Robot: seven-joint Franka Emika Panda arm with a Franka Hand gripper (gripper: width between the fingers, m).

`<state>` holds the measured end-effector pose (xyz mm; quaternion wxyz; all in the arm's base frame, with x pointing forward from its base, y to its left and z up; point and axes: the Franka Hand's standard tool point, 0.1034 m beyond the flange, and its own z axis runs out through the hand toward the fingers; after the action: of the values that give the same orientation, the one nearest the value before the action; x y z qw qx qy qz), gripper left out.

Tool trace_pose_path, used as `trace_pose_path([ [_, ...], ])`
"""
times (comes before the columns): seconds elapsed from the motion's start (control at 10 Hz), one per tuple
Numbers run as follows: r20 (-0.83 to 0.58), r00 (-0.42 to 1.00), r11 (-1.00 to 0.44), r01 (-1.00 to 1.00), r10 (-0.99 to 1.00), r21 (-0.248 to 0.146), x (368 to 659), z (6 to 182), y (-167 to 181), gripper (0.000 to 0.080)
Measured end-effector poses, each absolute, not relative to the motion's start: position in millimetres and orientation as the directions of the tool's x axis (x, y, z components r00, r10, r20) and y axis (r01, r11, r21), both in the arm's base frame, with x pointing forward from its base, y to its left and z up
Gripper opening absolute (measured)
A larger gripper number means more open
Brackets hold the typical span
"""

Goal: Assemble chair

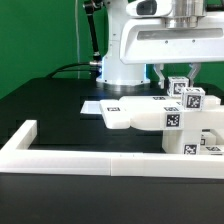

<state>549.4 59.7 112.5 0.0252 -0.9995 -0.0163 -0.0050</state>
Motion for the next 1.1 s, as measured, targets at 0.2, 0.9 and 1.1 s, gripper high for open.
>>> trace_pose_path([
  [0.2,0.011,0.999,-0.998,0.033,0.032,-0.05,549.4,112.5,59.7,0.0281],
  [0.9,0.003,0.993,-0.992,-0.114,-0.114,-0.055,549.4,112.6,60.9,0.0281],
  [1.1,-0.004,0.967,-0.965,-0.255,-0.255,-0.055,549.6,112.8,61.7,0.0281],
])
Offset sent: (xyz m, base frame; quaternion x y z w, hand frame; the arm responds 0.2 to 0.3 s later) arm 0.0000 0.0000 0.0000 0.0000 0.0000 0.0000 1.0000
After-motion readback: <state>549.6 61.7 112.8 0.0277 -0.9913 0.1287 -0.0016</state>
